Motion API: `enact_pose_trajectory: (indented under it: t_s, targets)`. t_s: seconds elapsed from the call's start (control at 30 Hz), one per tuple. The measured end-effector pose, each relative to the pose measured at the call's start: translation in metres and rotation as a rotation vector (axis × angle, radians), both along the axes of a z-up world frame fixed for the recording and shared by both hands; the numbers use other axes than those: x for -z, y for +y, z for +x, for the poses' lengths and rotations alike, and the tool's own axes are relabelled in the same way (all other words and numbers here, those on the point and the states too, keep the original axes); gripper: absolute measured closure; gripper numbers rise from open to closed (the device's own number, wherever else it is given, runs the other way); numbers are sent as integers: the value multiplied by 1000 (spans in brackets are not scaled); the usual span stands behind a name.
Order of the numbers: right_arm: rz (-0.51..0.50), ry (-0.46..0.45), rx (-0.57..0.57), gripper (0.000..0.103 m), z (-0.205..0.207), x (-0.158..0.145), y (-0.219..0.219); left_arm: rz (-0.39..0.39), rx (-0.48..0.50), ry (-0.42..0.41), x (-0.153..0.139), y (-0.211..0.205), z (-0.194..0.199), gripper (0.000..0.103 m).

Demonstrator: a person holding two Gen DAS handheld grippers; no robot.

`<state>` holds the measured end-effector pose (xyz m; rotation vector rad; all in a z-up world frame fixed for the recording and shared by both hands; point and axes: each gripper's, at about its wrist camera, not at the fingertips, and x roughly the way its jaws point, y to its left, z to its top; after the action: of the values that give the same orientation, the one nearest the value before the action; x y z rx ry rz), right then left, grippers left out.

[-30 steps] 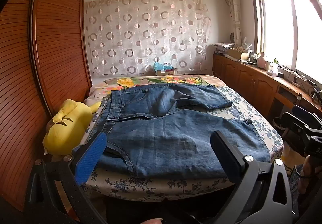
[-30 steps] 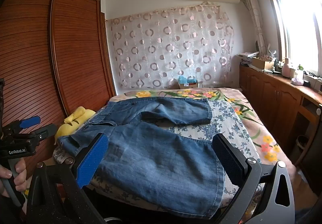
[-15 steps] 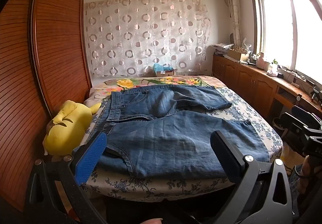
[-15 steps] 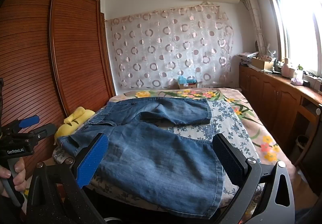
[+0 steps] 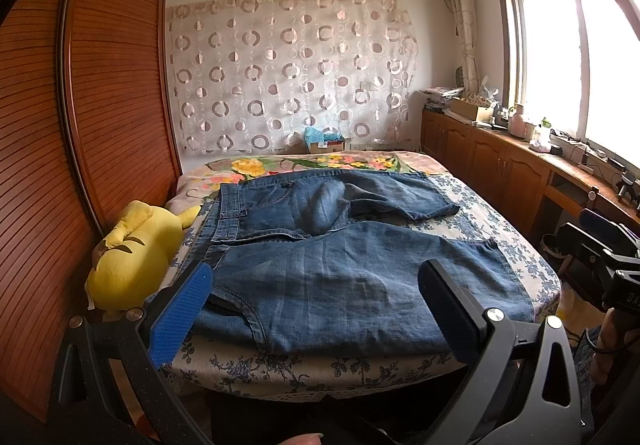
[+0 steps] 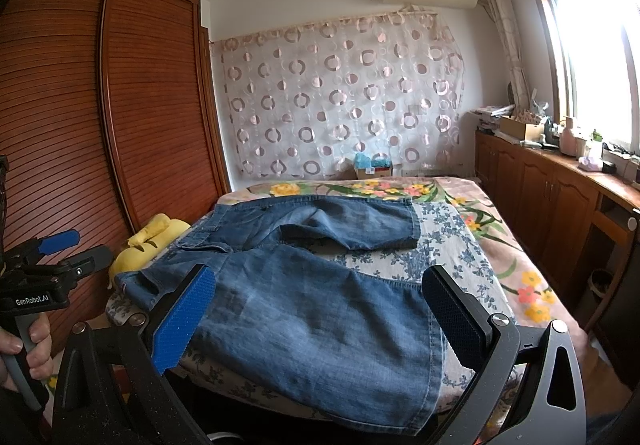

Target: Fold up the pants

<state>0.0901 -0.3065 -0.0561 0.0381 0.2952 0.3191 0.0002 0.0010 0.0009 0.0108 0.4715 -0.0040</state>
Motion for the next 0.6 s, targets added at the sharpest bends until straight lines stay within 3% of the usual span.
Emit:
enact_pose_trajectory:
  t_s: [0.2, 0.6]
  targets:
    - [-12, 16, 2, 0, 3, 2, -1, 1, 3, 26, -11, -8, 2, 0]
    - [-34, 63, 10, 0, 11, 8, -5, -3, 12, 101, 21, -5, 19, 0]
